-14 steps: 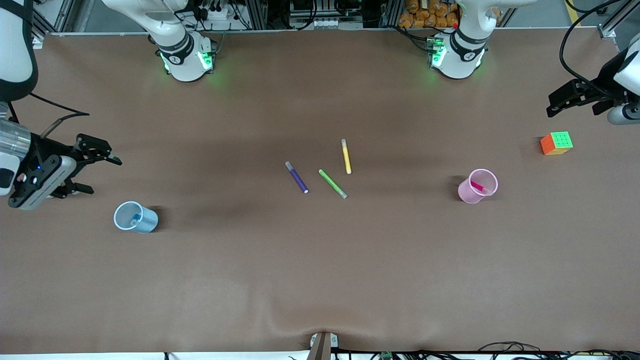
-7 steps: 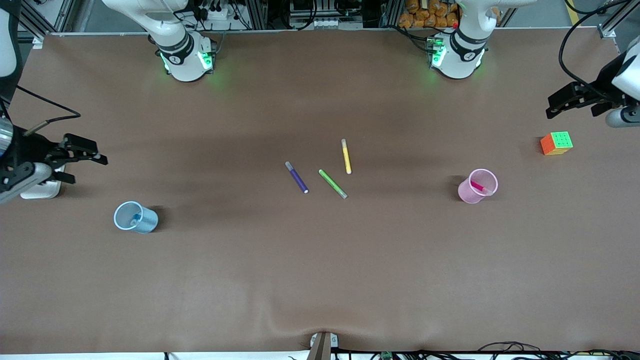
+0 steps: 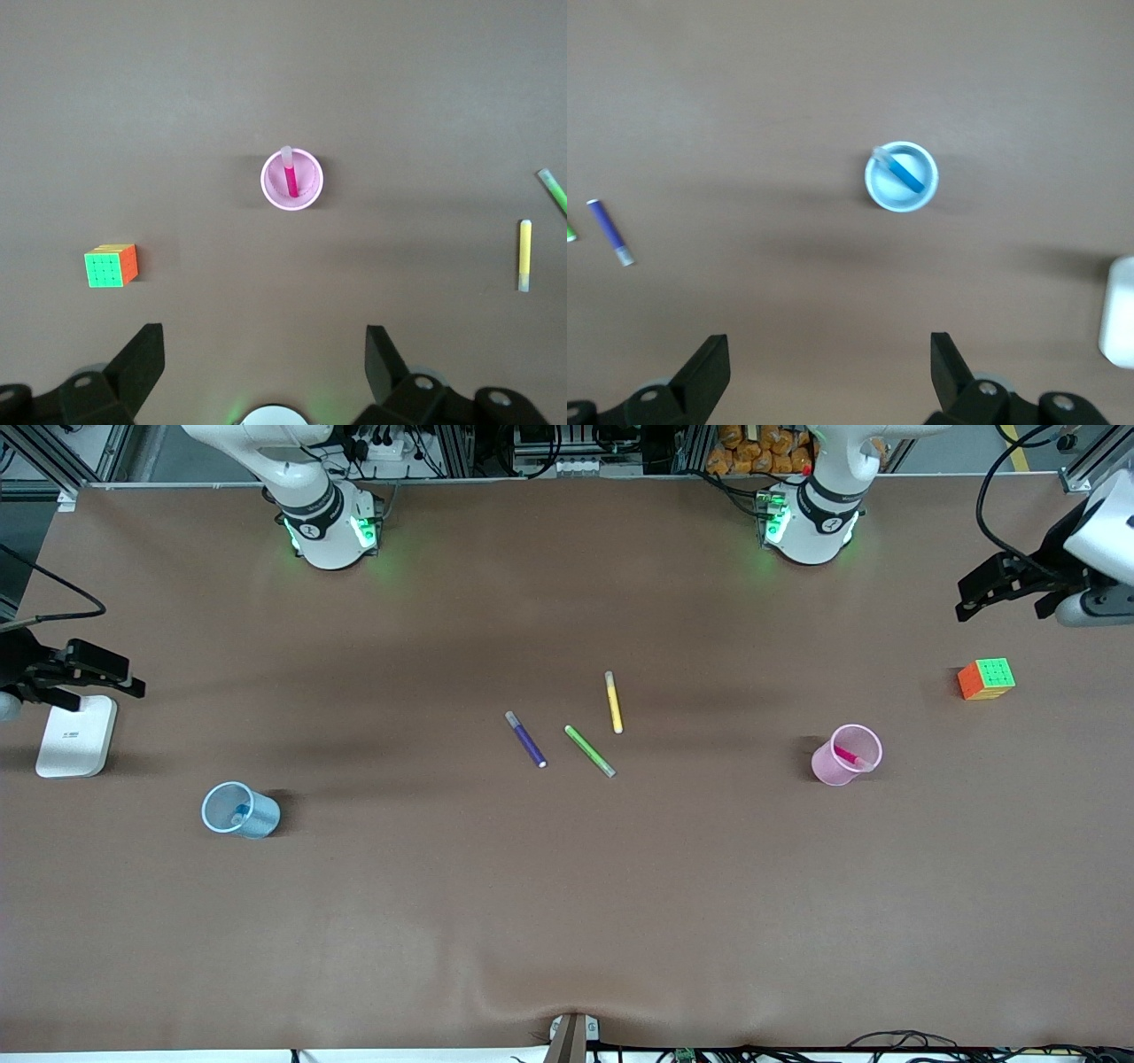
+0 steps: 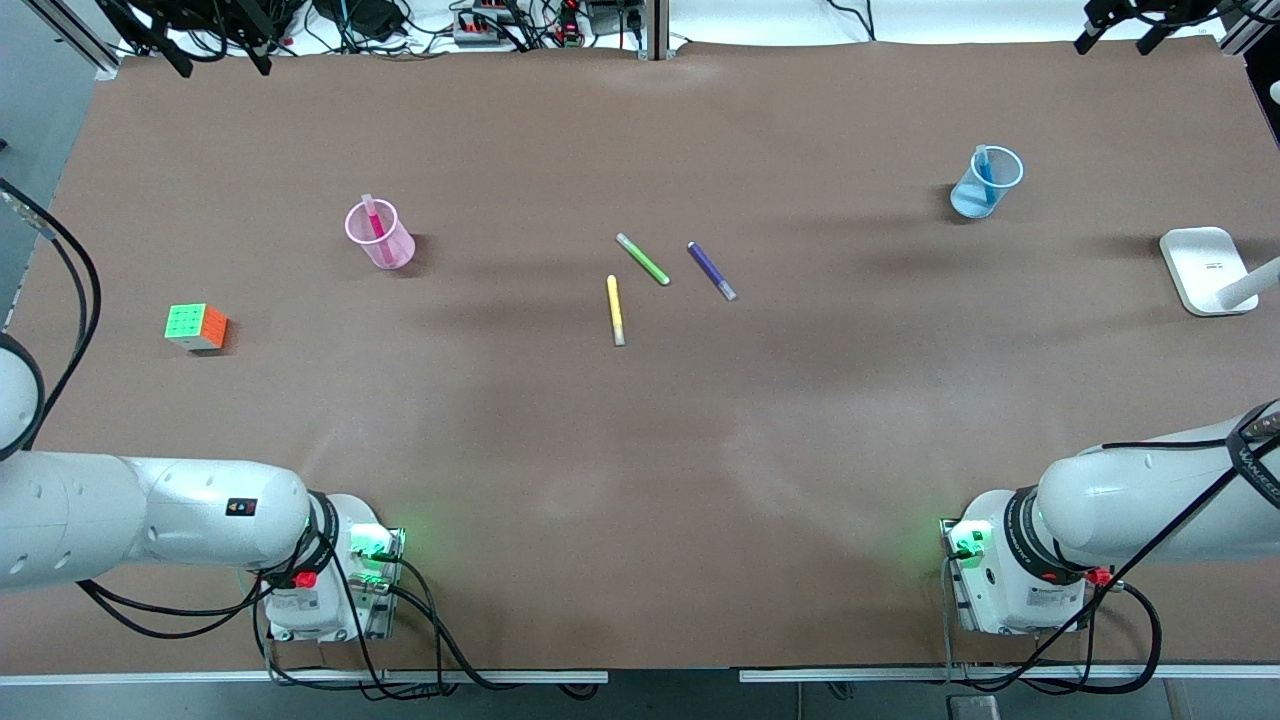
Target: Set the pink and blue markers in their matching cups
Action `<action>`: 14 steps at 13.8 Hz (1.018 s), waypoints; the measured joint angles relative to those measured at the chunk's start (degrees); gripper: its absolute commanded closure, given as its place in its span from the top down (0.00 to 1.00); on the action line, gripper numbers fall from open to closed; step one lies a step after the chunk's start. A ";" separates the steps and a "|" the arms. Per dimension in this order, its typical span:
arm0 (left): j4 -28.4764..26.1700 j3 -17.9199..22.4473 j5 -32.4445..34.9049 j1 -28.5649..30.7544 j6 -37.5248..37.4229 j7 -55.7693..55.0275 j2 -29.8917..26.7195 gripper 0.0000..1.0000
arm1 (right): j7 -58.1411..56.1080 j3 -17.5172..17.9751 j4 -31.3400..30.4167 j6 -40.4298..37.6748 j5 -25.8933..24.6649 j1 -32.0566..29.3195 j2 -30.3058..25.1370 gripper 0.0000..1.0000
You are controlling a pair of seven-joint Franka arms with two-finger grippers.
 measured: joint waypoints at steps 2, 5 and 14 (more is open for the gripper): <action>1.57 0.08 0.00 0.03 -0.05 0.04 0.54 1.00 | 3.82 0.15 -0.03 -0.36 -2.25 1.29 -0.82 1.00; 3.51 -0.01 0.00 -0.10 -1.12 0.07 2.03 1.00 | 6.36 0.46 -0.05 -1.69 -3.72 3.24 -2.53 1.00; 4.91 -0.17 -0.98 -0.18 -2.49 0.09 2.58 1.00 | 9.29 3.85 2.30 -8.87 -4.82 1.42 -4.04 1.00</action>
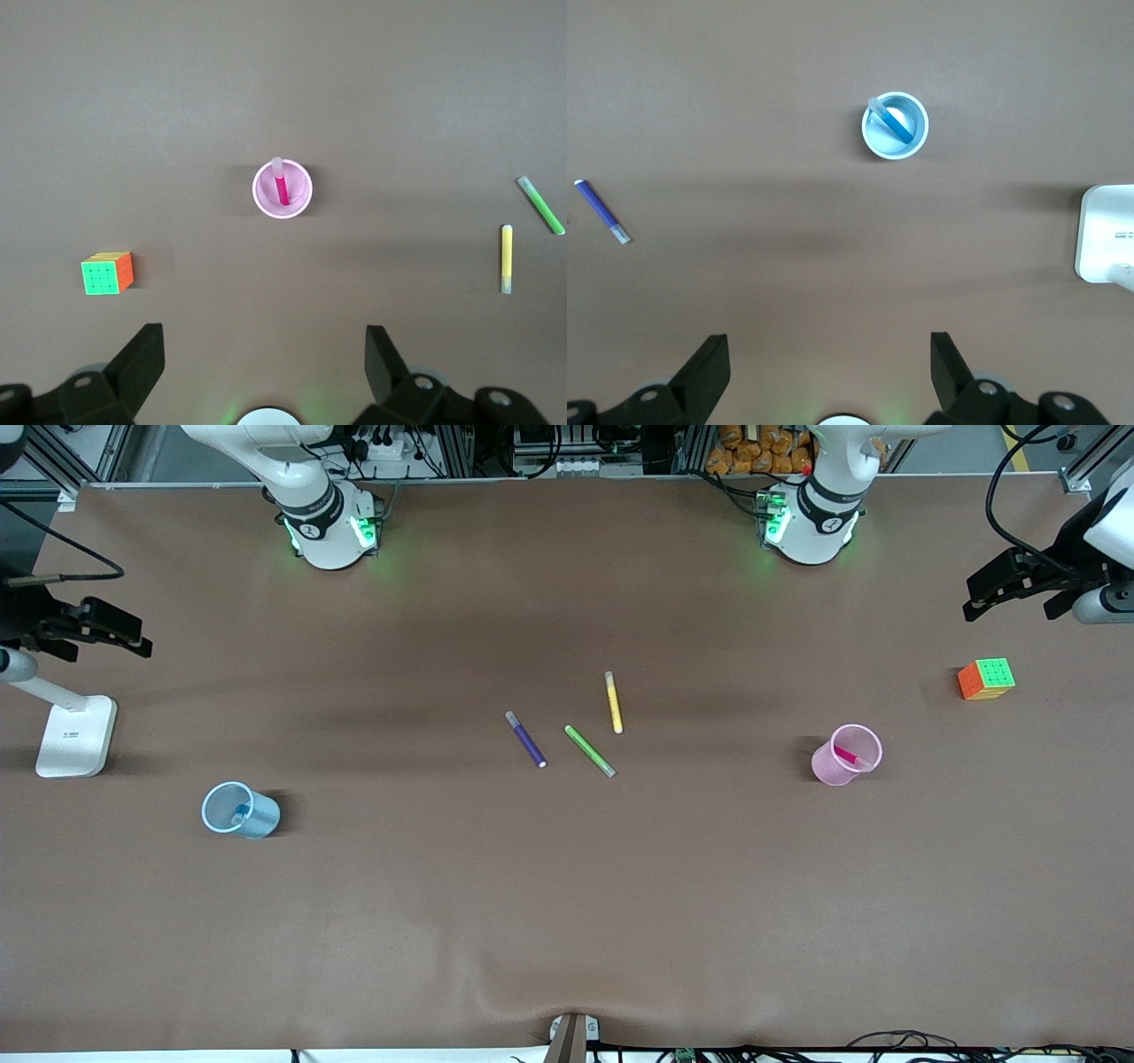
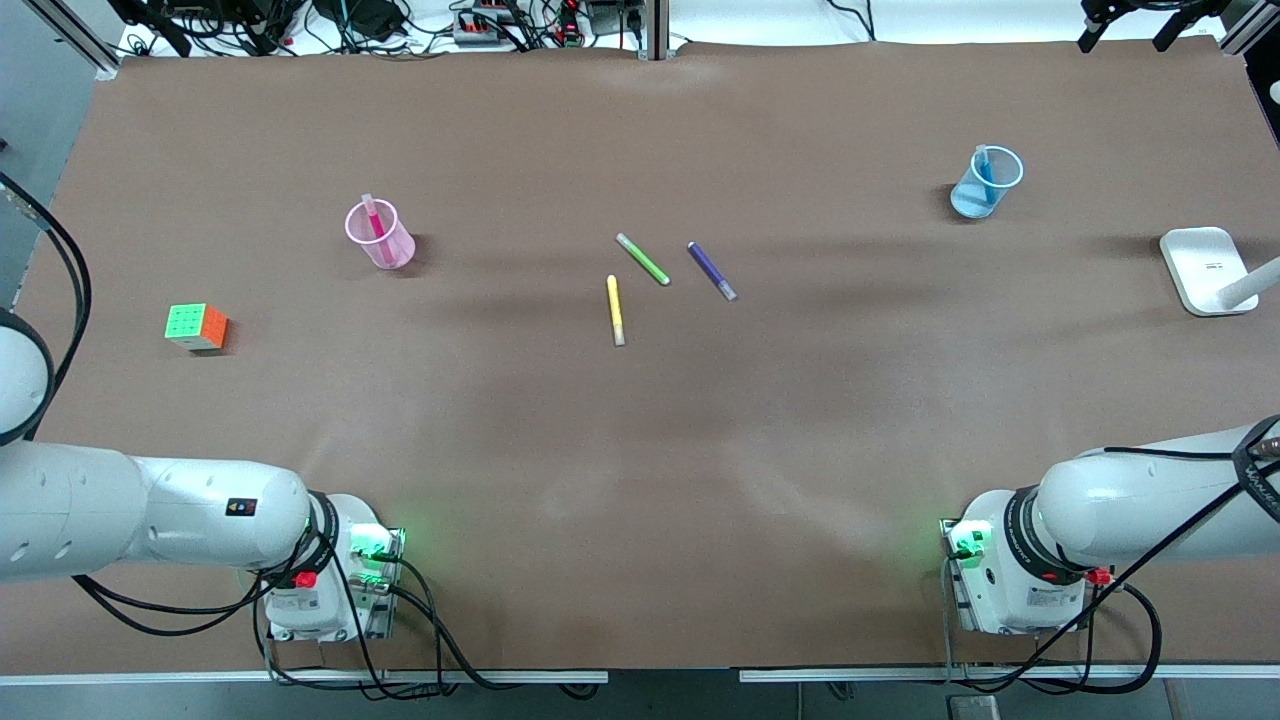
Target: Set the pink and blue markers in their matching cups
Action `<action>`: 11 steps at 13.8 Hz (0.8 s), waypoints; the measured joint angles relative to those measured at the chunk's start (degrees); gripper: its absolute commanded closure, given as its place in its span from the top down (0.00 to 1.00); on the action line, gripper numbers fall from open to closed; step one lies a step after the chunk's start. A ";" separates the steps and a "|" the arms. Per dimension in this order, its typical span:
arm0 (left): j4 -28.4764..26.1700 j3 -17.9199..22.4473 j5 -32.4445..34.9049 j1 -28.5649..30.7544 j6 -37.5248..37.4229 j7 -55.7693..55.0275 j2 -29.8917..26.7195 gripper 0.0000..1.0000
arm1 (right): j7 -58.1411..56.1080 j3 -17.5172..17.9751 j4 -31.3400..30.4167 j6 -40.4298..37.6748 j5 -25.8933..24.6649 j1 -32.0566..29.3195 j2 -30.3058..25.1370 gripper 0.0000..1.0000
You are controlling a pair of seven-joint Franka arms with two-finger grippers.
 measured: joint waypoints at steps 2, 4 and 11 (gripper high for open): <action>0.14 0.03 0.00 0.03 -0.12 0.00 0.04 1.00 | 0.01 0.02 0.35 -0.40 -0.01 -0.09 -0.07 1.00; 0.16 0.06 0.00 0.06 -0.44 -0.13 0.16 1.00 | 0.02 0.08 0.46 -0.68 -0.01 -0.11 -0.08 1.00; 0.45 0.05 0.00 0.07 -1.38 -0.20 1.20 1.00 | 0.03 0.20 1.16 -1.15 -0.05 -0.15 -0.10 1.00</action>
